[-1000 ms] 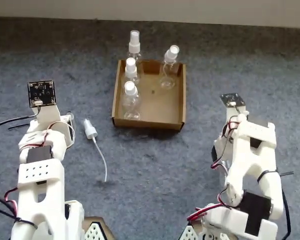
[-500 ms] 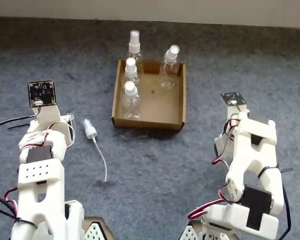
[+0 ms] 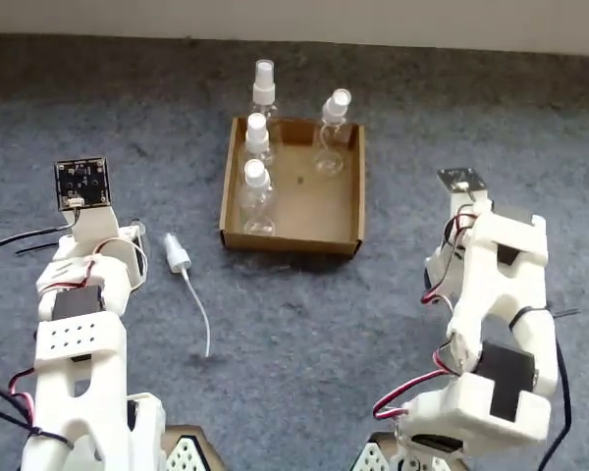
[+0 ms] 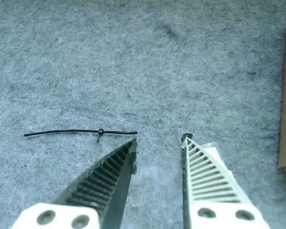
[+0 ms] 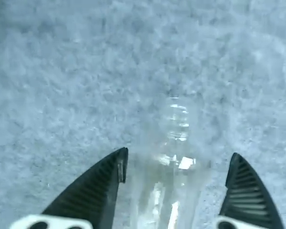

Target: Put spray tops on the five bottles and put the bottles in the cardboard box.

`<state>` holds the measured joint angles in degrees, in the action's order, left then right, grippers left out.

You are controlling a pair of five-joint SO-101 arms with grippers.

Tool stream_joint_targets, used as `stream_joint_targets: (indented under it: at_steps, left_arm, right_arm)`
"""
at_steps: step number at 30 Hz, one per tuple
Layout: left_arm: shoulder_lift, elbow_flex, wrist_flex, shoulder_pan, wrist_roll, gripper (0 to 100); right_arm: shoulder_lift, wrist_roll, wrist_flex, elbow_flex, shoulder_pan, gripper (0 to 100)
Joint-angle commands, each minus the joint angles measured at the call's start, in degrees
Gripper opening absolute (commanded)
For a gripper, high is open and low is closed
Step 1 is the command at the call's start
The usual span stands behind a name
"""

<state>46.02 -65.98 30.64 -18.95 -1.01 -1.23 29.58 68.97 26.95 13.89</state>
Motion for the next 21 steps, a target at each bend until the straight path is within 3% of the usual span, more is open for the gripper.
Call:
stream_joint_targets:
  at_steps: [1, 8, 14, 21]
  left_arm:
    - [0.4, 0.5, -1.2, -0.3, -0.3, 15]
    - [0.4, 0.5, -1.2, -0.3, -0.3, 15]
    - [0.4, 0.5, -1.2, -0.3, -0.3, 15]
    - [0.4, 0.4, -1.2, -0.3, -0.3, 15]
  right_arm:
    - [-3.0, 0.5, 0.7, -3.6, 0.4, 27.7]
    - [-3.4, 0.5, 0.6, -3.6, 0.8, 25.1]
    - [-3.3, 0.6, 1.1, -4.7, 0.9, 0.8]
    - [-2.7, 0.1, 15.5, -20.0, 0.7, 0.3]
